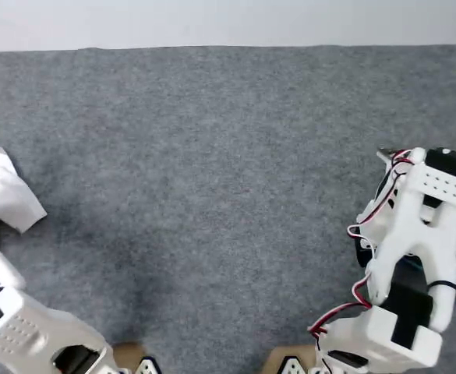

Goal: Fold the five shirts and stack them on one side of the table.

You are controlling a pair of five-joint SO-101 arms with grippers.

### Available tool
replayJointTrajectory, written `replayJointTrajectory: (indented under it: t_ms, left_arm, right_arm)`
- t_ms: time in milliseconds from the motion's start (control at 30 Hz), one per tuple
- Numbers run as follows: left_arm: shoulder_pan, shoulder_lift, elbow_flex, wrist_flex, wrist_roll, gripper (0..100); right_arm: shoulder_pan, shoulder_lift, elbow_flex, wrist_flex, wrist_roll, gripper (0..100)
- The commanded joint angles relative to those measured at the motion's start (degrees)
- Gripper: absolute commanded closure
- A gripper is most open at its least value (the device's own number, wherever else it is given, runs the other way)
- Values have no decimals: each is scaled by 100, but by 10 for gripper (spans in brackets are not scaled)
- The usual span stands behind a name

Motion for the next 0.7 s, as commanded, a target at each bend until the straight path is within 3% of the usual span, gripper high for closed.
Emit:
replayJointTrajectory:
  t_ms: [0, 100, 200, 400, 667]
  left_arm:
    - [237, -862, -303, 290, -35, 995]
    - [633, -1864, -330, 695, 185, 994]
    - [1257, -2901, -330, 738, 1046, 994]
    - [2971, -4316, -338, 633, 2233, 993]
    - [5495, -5011, -330, -510, 3095, 993]
  right_arm:
    - [-66, -338, -18, 251, -79, 989]
    - [-48, -338, 0, 251, -79, 989]
    - [-57, -391, 158, 251, -79, 989]
    - [-66, -998, 571, 233, -35, 989]
    - [-66, -1684, 1055, 233, -35, 989]
